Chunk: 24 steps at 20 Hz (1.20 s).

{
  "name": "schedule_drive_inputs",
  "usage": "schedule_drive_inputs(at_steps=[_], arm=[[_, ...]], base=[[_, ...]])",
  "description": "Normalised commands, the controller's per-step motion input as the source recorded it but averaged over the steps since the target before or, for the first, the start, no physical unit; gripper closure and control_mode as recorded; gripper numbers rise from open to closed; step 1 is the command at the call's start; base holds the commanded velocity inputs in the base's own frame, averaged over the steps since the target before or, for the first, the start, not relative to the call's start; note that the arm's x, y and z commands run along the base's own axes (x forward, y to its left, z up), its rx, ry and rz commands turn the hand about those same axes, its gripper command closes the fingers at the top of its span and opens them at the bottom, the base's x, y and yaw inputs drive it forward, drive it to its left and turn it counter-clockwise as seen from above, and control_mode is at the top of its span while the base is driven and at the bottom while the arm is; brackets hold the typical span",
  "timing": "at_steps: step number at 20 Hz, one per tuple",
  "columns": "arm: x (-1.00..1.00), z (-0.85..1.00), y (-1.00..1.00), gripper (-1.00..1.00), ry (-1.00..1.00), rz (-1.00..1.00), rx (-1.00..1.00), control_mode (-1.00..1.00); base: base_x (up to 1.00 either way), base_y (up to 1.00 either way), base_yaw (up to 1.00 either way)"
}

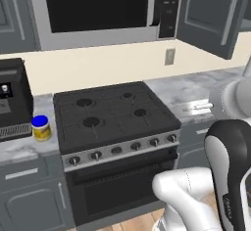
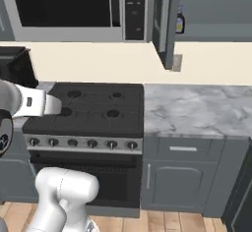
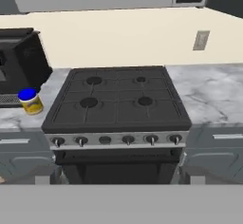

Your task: Take 2 condiments from the cabinet and move them on the counter near the stove.Make sure the condiments are lined up with each other, next to each other.

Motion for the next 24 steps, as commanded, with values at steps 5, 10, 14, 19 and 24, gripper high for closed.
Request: schedule_drive_inputs(at_steps=[5, 10, 14, 19, 24], arm=[[0.0, 0.0, 0.0, -1.0, 0.0, 0.0, 0.0, 1.0], [0.0, 0.0, 0.0, -1.0, 0.0, 0.0, 0.0, 1.0], [0.0, 0.0, 0.0, -1.0, 0.0, 0.0, 0.0, 1.0], [0.0, 0.0, 0.0, -1.0, 0.0, 0.0, 0.0, 1.0], [0.0, 0.0, 0.0, -1.0, 0.0, 0.0, 0.0, 1.0]], base=[[0.0, -1.0, 0.06], [0.01, -1.0, 0.05], [0.0, -1.0, 0.02], [0.02, -0.71, 0.03], [0.31, -0.13, 0.09]])
